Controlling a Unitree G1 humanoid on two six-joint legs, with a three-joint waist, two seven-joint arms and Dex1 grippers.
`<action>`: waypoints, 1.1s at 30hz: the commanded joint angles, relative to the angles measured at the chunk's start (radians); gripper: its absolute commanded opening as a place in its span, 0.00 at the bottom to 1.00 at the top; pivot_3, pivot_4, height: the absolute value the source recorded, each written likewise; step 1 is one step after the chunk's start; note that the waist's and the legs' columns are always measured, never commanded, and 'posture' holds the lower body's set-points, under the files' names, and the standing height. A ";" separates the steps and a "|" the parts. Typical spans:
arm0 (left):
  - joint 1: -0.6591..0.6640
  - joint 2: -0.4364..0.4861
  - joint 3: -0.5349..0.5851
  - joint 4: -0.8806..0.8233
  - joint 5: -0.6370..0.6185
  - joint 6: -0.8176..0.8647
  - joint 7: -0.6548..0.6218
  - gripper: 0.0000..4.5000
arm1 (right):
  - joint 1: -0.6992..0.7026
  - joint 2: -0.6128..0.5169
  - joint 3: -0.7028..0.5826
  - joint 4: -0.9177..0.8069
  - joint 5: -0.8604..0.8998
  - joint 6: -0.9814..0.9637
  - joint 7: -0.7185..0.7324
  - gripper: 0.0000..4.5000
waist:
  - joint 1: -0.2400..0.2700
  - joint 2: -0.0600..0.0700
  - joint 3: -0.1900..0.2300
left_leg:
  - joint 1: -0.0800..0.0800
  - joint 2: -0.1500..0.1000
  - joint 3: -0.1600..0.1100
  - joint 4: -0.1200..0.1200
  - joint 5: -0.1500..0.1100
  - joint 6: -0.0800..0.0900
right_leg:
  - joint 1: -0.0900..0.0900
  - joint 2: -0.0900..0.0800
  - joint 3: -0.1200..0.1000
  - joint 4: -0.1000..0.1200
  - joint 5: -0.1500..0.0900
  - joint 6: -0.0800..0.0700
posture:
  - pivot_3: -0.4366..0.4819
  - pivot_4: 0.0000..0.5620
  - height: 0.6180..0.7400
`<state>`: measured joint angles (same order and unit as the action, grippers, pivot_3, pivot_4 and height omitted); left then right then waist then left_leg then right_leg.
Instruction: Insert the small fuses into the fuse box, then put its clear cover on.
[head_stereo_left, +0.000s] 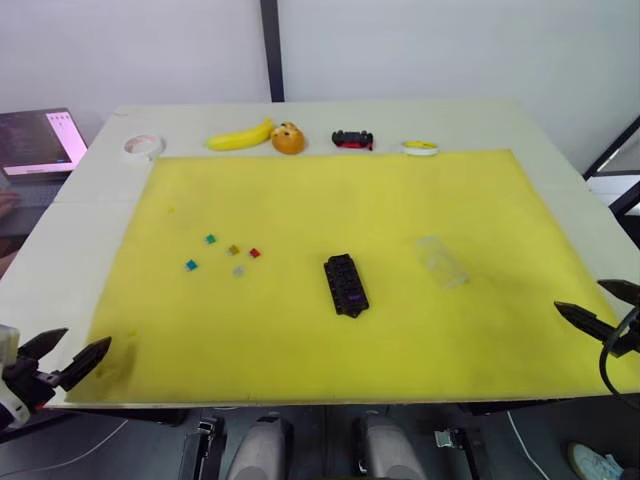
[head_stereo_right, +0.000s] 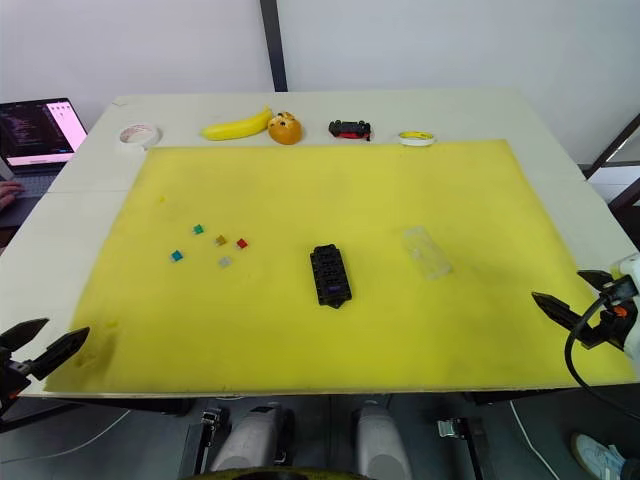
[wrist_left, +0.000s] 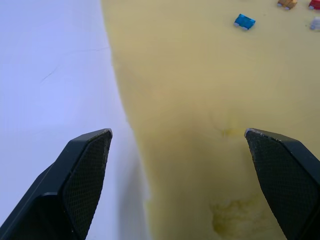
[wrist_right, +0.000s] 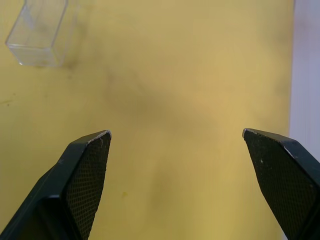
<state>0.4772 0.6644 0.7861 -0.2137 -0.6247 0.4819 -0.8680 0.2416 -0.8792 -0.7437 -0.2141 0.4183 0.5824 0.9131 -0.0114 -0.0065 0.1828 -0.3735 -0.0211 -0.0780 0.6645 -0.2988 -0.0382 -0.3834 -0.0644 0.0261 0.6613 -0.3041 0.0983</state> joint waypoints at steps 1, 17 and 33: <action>-0.032 0.037 0.004 -0.039 -0.063 0.069 0.007 1.00 | -0.043 -0.013 0.028 -0.095 0.047 0.032 -0.022 1.00 | -0.001 0.001 0.000 | 0.000 0.000 0.000 0.000 0.000 0.000 | 0.000 0.000 0.000 0.000 0.000 0.000 | 0.48 0.27 1.00; -0.542 0.222 -0.201 0.273 -0.330 0.707 0.095 1.00 | -0.388 -0.008 0.437 -0.532 0.393 0.273 -0.110 1.00 | -0.001 0.000 0.000 | -0.003 0.001 -0.001 -0.001 0.000 0.000 | -0.006 0.001 -0.001 0.002 0.000 0.000 | 0.48 0.27 1.00; -0.857 0.219 -0.229 0.601 -0.326 0.962 0.129 1.00 | -0.696 0.093 0.827 -0.447 0.254 0.215 -0.134 1.00 | -0.001 -0.001 0.000 | -0.018 0.000 -0.002 0.001 0.004 -0.007 | -0.022 0.000 -0.001 0.005 0.001 0.000 | 0.48 0.27 1.00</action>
<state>-0.3516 0.8799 0.5316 0.3639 -0.9484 1.4179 -0.7524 -0.4343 -0.7919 0.0758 -0.6526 0.6897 0.8232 0.7709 -0.0129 -0.0077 0.1827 -0.3915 -0.0215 -0.0802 0.6653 -0.2947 -0.0450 -0.4056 -0.0642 0.0250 0.6666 -0.3031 0.0985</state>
